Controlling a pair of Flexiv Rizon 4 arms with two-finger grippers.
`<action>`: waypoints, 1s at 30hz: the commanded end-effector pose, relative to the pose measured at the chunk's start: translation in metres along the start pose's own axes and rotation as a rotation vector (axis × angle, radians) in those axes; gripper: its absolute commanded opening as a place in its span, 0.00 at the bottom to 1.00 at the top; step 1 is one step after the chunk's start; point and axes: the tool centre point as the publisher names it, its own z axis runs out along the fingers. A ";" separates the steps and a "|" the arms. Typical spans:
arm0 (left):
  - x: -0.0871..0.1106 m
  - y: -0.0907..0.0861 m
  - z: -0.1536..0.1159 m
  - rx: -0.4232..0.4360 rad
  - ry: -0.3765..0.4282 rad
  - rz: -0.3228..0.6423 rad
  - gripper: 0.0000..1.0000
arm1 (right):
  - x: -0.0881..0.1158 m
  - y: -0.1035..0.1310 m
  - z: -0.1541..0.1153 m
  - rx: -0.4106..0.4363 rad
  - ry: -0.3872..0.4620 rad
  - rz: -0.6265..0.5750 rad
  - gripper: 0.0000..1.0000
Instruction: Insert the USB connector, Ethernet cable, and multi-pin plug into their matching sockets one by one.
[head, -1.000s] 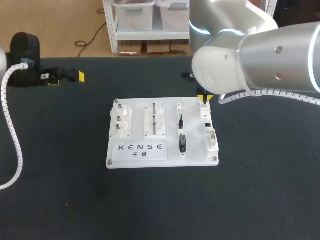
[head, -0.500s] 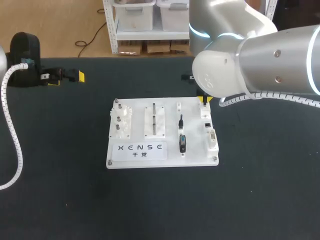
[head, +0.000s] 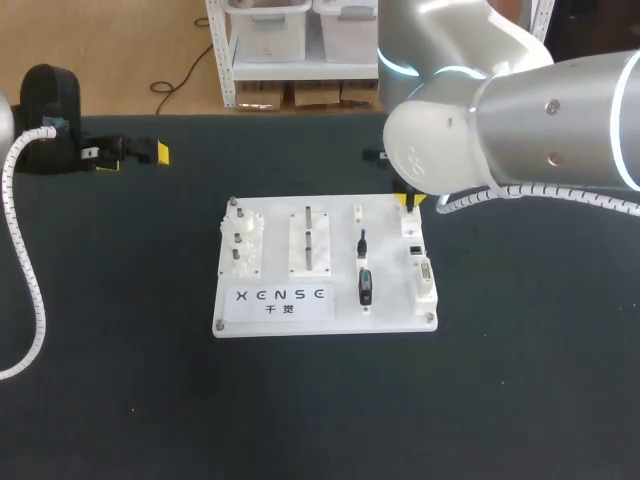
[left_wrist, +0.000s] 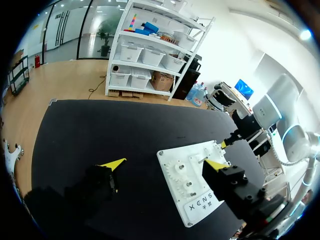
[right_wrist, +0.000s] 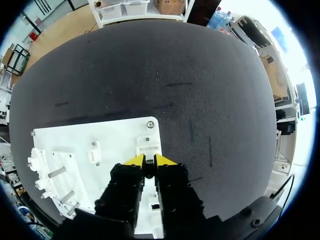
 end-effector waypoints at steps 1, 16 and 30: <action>0.000 0.000 0.000 0.000 0.000 0.000 1.00 | 0.001 0.000 -0.005 -0.009 -0.014 0.013 1.00; 0.000 0.000 0.000 0.000 0.000 0.000 1.00 | 0.016 0.013 -0.033 -0.035 -0.050 0.029 1.00; 0.000 0.000 0.000 0.000 0.000 0.000 1.00 | 0.029 0.040 -0.041 -0.075 -0.055 0.027 1.00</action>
